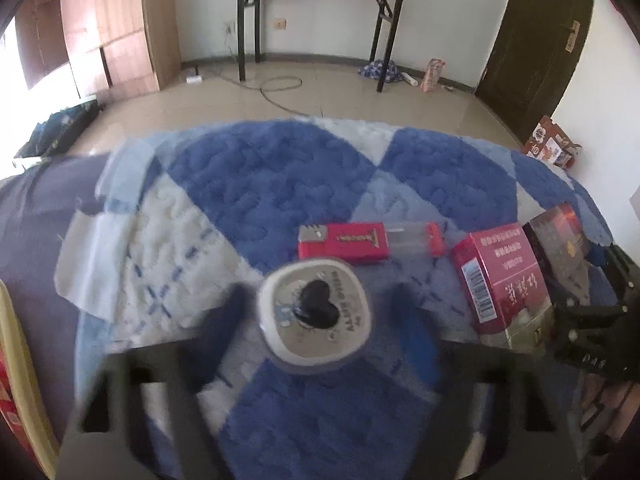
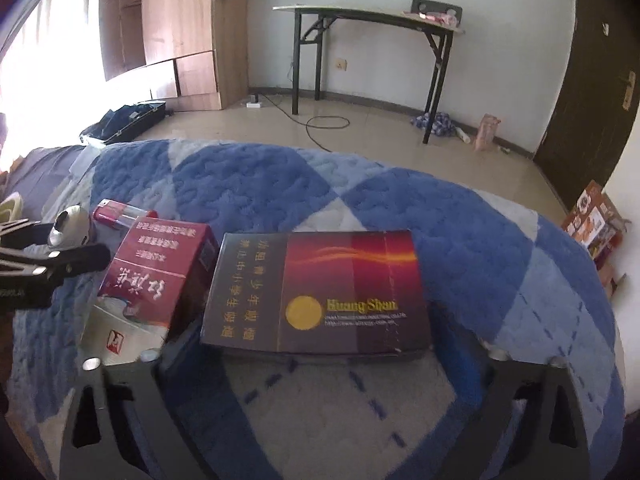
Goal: Organize rigid objects
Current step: 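Carry the white round gadget with the left tool while the right tool carries the Huang Shan box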
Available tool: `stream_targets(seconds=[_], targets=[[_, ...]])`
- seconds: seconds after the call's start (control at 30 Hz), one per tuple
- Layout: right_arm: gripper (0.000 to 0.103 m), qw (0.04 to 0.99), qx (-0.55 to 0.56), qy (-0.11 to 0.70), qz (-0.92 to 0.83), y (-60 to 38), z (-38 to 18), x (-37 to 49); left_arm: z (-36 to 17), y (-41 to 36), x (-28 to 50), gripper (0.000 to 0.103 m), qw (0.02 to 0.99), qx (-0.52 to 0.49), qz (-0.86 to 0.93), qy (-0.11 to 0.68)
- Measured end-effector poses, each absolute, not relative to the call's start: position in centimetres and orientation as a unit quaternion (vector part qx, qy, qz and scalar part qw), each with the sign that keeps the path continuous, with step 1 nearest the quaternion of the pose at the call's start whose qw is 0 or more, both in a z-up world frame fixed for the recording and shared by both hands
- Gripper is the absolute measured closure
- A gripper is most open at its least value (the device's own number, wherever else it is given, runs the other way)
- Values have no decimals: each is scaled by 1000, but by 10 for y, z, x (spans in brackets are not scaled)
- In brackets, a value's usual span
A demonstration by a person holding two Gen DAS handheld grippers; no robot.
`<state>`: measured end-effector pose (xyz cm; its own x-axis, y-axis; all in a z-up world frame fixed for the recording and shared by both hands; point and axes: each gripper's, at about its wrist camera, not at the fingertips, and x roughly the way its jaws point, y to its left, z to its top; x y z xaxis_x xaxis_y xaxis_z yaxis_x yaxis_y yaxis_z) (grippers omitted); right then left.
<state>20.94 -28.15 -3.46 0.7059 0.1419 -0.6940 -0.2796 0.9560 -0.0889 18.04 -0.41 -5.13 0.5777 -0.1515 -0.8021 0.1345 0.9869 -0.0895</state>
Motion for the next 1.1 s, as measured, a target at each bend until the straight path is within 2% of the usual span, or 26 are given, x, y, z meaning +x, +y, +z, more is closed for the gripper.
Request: stream_targets(seconds=[0.2,0.37,0.5,0.6,0.83,1.1], targets=[[14,929,-70,339,130,-293,-26,199,-35,27,152,52,879,-41,-104,464],[14,939,-86,264,201,-280,26,143,17,101,55,52,892,-56,-91,440],[14,910,-118,240,316,-212,59,97,49,176,-15,52,903,-59,-14,425],[14,867,-160,250,401,-136,59,70,60,237,-44,52,907,-77,56,410],[14,777,-247,284,504,32,28,35,24,306,-42,52,893,-107,79,429],[14,758,-276,325,493,136,7,78,-14,335,5,52,877,-130,80,455]])
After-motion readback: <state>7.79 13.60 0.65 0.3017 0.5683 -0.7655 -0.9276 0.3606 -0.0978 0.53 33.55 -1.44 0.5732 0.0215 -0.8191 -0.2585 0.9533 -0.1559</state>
